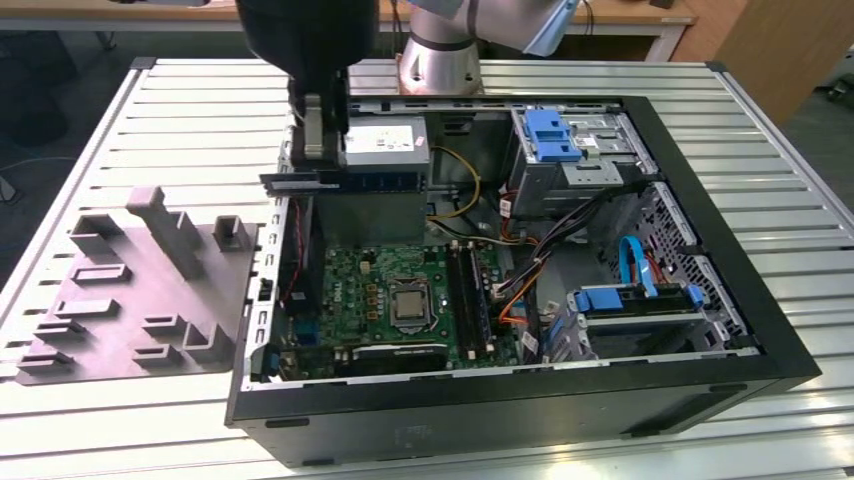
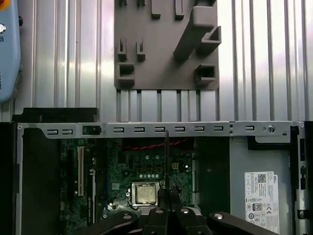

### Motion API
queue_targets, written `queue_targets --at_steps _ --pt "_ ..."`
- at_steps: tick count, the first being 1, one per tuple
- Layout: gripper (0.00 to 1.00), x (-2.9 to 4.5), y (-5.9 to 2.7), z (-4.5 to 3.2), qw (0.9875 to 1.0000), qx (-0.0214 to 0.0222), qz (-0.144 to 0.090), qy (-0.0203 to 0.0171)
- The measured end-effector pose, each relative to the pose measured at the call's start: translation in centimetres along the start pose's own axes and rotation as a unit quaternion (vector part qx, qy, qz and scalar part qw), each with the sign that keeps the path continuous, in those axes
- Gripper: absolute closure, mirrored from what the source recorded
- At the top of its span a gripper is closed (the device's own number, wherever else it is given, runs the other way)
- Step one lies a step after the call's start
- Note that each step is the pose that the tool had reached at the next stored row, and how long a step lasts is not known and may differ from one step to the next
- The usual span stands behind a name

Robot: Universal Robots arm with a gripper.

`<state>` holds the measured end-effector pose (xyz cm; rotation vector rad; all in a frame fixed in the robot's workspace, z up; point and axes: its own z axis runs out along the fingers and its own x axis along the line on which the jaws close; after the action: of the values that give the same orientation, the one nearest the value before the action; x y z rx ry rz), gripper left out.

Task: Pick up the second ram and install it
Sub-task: 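Pick up the second ram and move it above second insertion slot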

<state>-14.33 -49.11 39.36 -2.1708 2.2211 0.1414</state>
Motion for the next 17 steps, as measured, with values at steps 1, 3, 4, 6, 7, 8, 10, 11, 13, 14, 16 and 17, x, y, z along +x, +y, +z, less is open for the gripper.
queue_targets --at_steps 1,3,4,6,7,8,10,11,13,14,16,17 --pt "0.89 -0.04 -0.26 0.01 1.0000 0.0000 0.000 0.0000" --pt "0.89 -0.13 -0.80 0.02 1.0000 0.0000 0.000 -0.0001" --pt "0.89 -0.17 -1.04 0.03 1.0000 0.0000 0.000 -0.0001" --pt "0.89 -0.25 -1.51 0.03 1.0000 0.0000 0.000 0.0000" --pt "0.89 -0.29 -1.74 0.03 1.0000 0.0000 0.000 0.0000" --pt "0.89 -0.33 -1.98 0.03 1.0000 0.0000 0.000 0.0000" --pt "0.89 -0.42 -2.50 0.04 1.0000 0.0000 0.000 0.0000" --pt "0.89 -0.46 -2.75 0.05 1.0000 0.0000 0.000 -0.0001" --pt "0.89 -0.55 -3.26 0.08 1.0000 0.0000 0.000 0.0000" --pt "0.89 -0.59 -3.51 0.11 1.0000 0.0000 0.000 -0.0001" --pt "0.89 -0.61 -3.99 0.19 1.0000 0.0000 0.000 0.0000" --pt "0.89 -0.61 -4.17 0.28 1.0000 0.0000 0.000 -0.0001"
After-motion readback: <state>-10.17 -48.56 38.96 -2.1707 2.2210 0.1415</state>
